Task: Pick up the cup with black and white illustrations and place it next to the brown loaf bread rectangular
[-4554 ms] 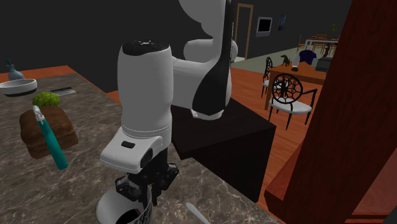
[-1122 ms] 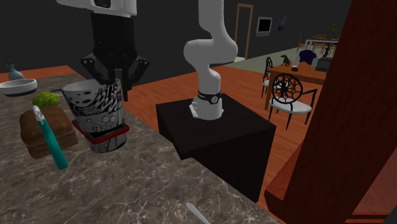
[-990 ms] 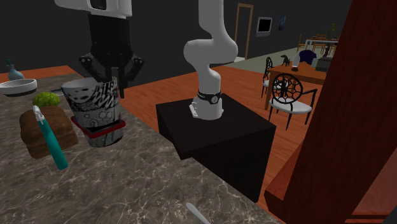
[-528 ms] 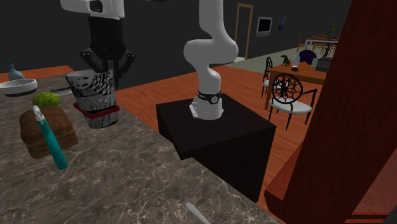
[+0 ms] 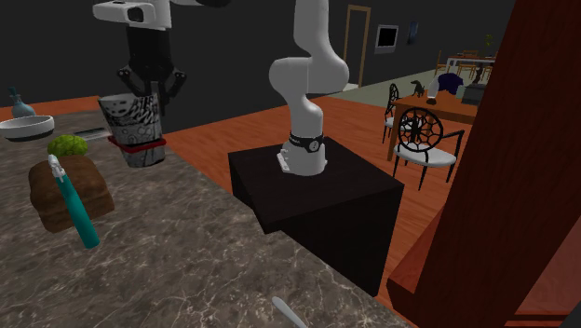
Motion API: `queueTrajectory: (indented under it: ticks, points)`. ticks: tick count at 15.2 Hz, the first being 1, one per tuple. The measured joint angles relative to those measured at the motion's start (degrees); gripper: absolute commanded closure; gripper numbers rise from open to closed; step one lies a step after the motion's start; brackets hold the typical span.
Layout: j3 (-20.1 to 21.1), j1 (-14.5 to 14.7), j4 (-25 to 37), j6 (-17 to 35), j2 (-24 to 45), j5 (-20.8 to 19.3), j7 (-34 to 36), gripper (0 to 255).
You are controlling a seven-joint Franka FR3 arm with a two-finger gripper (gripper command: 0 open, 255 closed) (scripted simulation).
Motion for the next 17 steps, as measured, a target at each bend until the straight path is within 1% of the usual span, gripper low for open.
queueTrajectory:
  ticks: [5, 8, 10, 13, 15, 17]
  points:
    - [-3.7, -4.2, -0.8, -1.6, -4.1, -3.4, -6.0, 255]
    - [-6.6, -5.8, -0.4, -1.6, -4.9, -4.7, -9.7, 255]
    - [-8.3, -6.6, 0.9, -2.6, -5.3, -5.3, -12.4, 255]
    - [-12.6, -7.4, 2.9, -2.5, -5.0, -6.2, -17.3, 255]
    - [-14.7, -8.3, 3.3, -2.4, -5.4, -7.1, -19.8, 255]
    - [-17.4, -8.2, 5.2, -2.7, -4.9, -7.2, -22.8, 255]
